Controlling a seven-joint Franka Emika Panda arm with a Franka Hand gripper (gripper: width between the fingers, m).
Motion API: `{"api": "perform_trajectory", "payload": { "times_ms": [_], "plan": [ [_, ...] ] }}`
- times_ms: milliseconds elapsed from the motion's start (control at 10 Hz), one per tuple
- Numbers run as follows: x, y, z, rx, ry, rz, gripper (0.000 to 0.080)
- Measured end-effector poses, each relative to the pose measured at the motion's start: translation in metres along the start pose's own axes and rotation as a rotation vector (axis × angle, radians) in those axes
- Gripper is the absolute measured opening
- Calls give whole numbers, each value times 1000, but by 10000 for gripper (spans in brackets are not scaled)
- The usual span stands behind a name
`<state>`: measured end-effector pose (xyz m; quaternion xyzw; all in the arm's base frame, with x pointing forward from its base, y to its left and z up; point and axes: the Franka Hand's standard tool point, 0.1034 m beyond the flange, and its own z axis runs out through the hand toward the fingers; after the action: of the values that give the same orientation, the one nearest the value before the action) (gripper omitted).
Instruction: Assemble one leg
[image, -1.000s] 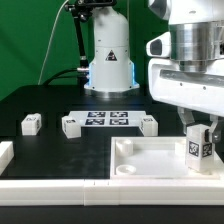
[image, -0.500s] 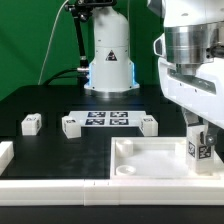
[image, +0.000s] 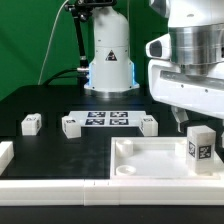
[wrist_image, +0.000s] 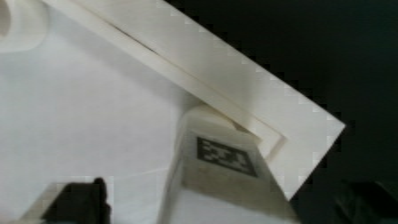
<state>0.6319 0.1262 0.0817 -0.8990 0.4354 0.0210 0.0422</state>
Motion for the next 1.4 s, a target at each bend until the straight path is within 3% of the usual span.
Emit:
{"api": "perform_trajectory", "payload": {
  "times_ms": [100,400,1000,1200,1300,1400],
  "plan": [
    [0,0,-1,-16,4,-133,646],
    [5,1,-1,-32,13,-518,649],
    [15,4,-2,-31,26,-1017,649],
    [15,4,-2,-32,26,-1037,392],
    [15,4,-2,-31,26,-1007,392],
    [15,4,-2,-31,26,-1008,290]
  ]
}}
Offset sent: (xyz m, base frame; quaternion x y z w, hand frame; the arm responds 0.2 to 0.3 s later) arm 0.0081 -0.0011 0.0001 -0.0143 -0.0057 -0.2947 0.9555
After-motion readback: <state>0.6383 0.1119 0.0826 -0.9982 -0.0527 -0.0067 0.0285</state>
